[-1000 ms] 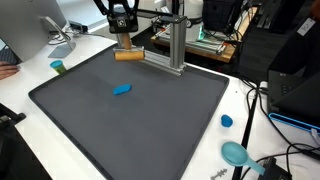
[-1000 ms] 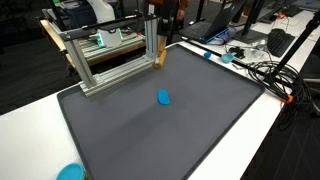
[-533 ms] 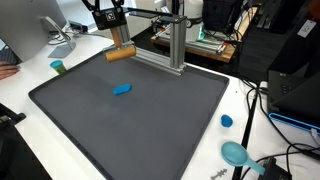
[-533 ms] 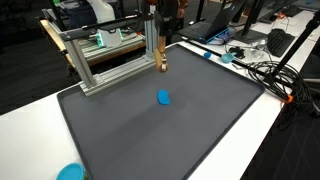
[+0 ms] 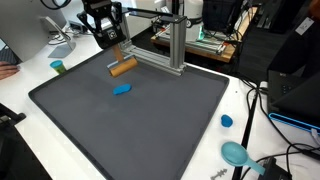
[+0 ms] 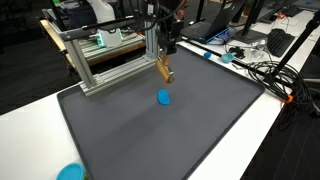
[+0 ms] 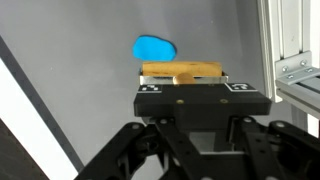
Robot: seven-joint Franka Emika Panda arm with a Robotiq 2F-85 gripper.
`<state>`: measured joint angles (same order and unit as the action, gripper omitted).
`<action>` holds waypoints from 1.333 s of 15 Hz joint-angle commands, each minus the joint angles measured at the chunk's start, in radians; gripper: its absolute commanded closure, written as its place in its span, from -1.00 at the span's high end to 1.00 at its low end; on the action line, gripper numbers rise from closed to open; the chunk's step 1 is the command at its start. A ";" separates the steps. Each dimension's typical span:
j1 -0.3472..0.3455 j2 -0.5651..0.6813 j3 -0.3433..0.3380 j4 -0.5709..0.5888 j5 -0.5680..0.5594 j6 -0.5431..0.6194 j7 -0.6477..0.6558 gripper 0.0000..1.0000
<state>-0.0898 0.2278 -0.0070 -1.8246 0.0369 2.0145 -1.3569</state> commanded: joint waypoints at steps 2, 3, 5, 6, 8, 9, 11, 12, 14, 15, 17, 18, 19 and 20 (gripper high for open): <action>-0.008 -0.010 0.012 -0.091 0.033 0.170 -0.011 -0.56; -0.013 -0.015 0.012 -0.123 0.040 0.217 -0.014 -0.56; -0.024 -0.042 0.008 -0.212 0.050 0.291 -0.015 -0.56; -0.028 -0.054 0.007 -0.249 0.052 0.317 -0.018 -0.56; -0.038 -0.062 0.005 -0.307 0.065 0.400 -0.010 -0.56; -0.047 -0.058 0.010 -0.320 0.093 0.432 -0.018 -0.56; -0.038 -0.012 0.006 -0.277 0.063 0.402 0.004 -0.06; -0.042 -0.013 0.006 -0.289 0.079 0.417 0.003 -0.06; -0.044 -0.005 0.005 -0.281 0.085 0.406 0.005 -0.56; -0.044 0.001 0.004 -0.275 0.082 0.405 0.011 -0.56; -0.047 0.011 0.001 -0.261 0.076 0.394 0.018 -0.56; -0.046 0.023 0.000 -0.248 0.071 0.385 0.026 -0.56; -0.043 0.035 -0.004 -0.236 0.059 0.380 0.042 -0.56; -0.043 0.053 -0.002 -0.218 0.059 0.362 0.041 -0.56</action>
<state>-0.1299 0.2401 -0.0068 -2.1047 0.1188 2.4266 -1.3396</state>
